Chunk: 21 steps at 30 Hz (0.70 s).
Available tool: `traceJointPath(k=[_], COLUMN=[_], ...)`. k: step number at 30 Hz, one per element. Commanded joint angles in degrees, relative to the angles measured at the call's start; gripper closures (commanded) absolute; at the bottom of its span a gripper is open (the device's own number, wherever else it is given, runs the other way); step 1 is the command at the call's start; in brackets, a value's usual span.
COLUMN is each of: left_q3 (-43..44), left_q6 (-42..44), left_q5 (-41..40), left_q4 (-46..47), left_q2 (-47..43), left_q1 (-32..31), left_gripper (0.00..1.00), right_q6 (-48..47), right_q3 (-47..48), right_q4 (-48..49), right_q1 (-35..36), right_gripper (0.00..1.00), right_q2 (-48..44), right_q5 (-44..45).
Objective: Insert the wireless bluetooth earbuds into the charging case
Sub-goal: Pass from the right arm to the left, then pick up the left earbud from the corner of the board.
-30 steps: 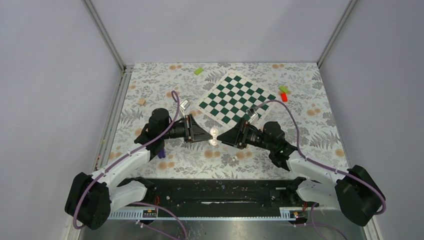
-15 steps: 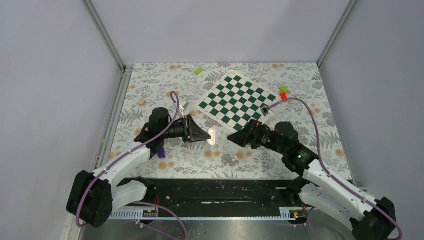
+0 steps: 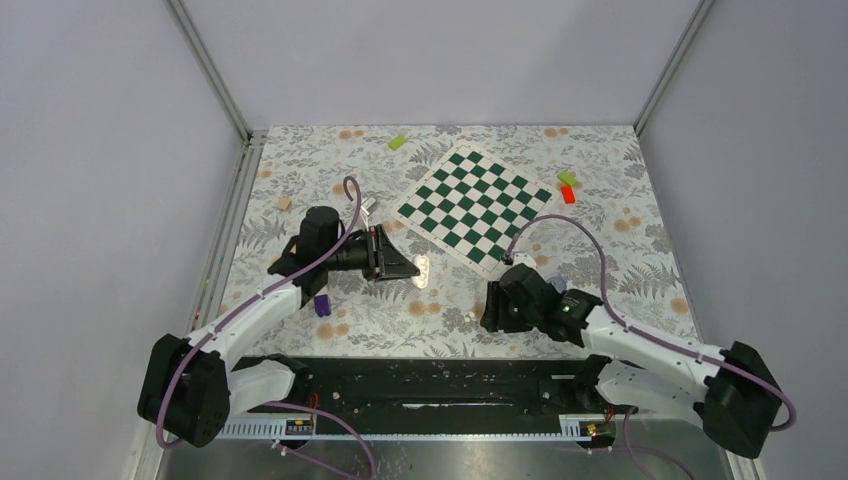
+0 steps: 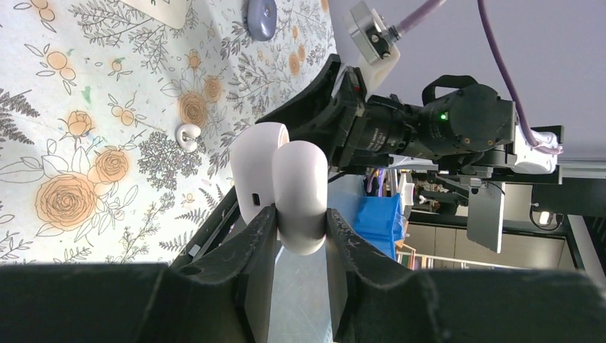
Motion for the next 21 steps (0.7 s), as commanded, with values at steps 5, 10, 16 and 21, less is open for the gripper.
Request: traceJointPath(k=[5,10,16,21], left_q3=[2.02,1.19,0.39,0.39], left_q6=[1.31,0.48,-0.19,-0.33], left_q5=[1.25,0.88,0.68,0.66], left_q4=[-0.02,0.8,1.39,1.63], left_q2=[-0.39,-0.99,-1.86,-1.91], left_q1=[0.37,0.4,0.42,0.41], left_gripper=[1.0,1.0,1.0,1.0], right_q6=[-1.74,-3.11,-4.15,-3.79], right_q3=[3.24,5.22,7.76,8.85], right_q4=[8.49,12.02,12.75,12.75], right_q1=[0.49,0.56,0.5,0.54], right_gripper=[0.47,0.48,0.54,0.6], right_q2=[10.77,16.23,19.99,23.54], right_q5=[1.7,0.28,1.32,1.51])
